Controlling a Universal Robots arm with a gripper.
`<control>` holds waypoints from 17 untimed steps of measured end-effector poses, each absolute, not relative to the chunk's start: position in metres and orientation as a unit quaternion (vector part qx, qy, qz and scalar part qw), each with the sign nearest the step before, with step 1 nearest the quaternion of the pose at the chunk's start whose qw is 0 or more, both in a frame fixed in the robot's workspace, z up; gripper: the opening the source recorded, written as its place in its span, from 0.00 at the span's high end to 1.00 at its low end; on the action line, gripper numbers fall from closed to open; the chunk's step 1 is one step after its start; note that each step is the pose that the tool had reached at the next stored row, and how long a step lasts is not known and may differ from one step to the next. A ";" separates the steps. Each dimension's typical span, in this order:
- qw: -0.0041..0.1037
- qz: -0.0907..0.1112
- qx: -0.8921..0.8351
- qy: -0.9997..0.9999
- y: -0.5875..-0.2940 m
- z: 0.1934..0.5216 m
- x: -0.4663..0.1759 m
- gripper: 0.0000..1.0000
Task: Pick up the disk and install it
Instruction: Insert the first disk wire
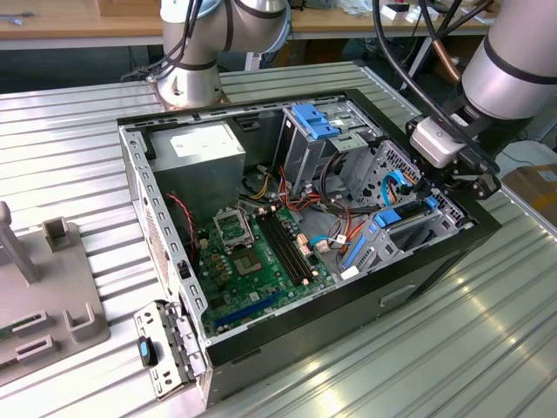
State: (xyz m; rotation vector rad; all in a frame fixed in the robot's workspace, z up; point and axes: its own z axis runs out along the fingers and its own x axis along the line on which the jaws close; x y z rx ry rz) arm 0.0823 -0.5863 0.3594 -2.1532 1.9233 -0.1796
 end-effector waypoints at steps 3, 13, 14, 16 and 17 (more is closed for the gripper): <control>0.133 -0.064 -0.737 0.659 -0.587 0.359 0.079 0.84; 0.153 -0.072 -0.735 0.657 -0.591 0.350 0.073 0.84; 0.154 -0.073 -0.735 0.657 -0.592 0.350 0.073 0.84; 0.156 -0.075 -0.734 0.656 -0.594 0.350 0.072 0.84; 0.156 -0.076 -0.734 0.656 -0.594 0.349 0.072 0.84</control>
